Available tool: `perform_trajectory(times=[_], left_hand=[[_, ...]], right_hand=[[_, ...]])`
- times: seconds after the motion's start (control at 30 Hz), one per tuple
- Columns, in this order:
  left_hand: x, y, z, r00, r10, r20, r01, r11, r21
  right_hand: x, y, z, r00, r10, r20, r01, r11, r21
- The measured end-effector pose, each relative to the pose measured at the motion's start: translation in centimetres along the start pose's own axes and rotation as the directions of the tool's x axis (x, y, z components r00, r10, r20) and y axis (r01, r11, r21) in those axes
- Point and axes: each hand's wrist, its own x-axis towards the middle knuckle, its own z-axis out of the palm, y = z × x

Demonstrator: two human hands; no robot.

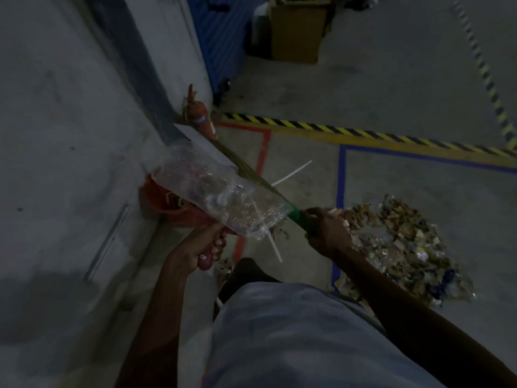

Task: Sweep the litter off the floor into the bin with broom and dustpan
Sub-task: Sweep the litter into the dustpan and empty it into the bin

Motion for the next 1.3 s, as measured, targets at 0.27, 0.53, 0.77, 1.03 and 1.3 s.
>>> perform_trajectory(times=[0.27, 0.53, 0.77, 1.03, 1.3], left_hand=[[5.6, 2.1, -12.2, 0.998, -0.016, -0.056, 0.008, 0.99, -0.139], [15.0, 6.6, -28.0, 0.985, -0.172, 0.014, 0.172, 0.977, -0.13], [24.9, 7.9, -35.7, 0.917, -0.375, 0.138, 0.382, 0.924, -0.03], [31.8, 8.4, -38.3, 0.902, -0.419, 0.1, 0.427, 0.902, -0.073], [33.8, 7.3, -39.1, 0.918, -0.394, 0.038, 0.394, 0.899, -0.19]], right_hand=[[11.7, -10.6, 2.0, 0.988, -0.027, 0.151, 0.033, 0.999, -0.037], [25.9, -23.8, 6.5, 0.974, 0.146, 0.175, -0.141, 0.989, -0.041], [32.0, -28.4, 10.1, 0.928, 0.333, 0.166, -0.321, 0.942, -0.094], [34.2, -28.5, 9.6, 0.931, 0.356, 0.078, -0.349, 0.932, -0.096], [33.0, -27.3, 8.3, 0.942, 0.33, -0.054, -0.333, 0.941, -0.059]])
